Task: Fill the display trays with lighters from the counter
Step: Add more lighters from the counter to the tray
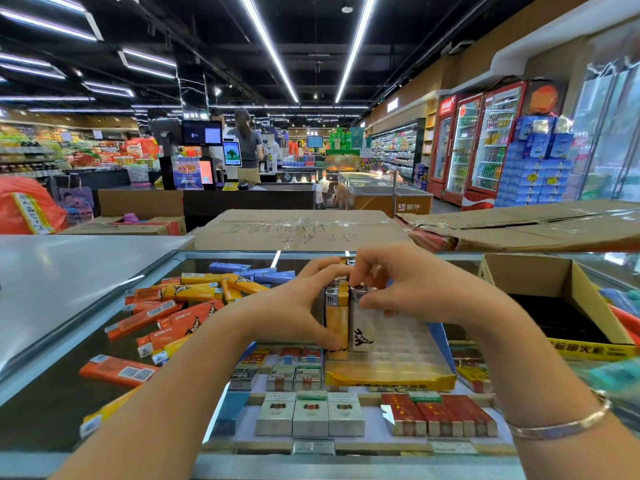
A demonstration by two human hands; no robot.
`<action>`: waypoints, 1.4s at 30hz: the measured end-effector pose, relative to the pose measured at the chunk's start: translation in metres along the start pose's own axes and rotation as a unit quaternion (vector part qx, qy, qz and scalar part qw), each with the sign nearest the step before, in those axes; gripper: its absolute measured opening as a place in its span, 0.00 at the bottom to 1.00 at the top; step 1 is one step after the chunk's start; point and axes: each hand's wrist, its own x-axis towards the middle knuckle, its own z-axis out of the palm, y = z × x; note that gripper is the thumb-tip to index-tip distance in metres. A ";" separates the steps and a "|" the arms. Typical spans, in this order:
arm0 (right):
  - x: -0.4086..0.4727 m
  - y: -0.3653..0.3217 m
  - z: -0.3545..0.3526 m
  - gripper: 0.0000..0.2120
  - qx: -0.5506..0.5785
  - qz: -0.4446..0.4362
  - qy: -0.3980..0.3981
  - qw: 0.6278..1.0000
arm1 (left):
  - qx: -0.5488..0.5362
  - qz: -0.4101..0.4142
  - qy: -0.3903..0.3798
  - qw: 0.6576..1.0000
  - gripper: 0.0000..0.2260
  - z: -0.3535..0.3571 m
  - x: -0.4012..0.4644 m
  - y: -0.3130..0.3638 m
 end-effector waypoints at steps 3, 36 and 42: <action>-0.001 0.000 0.000 0.09 0.000 -0.001 -0.005 1.000 | -0.002 0.000 -0.002 1.000 0.39 0.000 -0.001 0.002; 0.034 0.056 0.033 0.32 -0.191 0.219 0.100 0.952 | 0.166 -0.184 0.081 0.965 0.37 -0.009 -0.078 -0.011; 0.035 0.055 0.037 0.32 -0.188 0.215 0.122 0.950 | 0.244 -0.331 0.112 0.905 0.36 0.004 -0.124 -0.041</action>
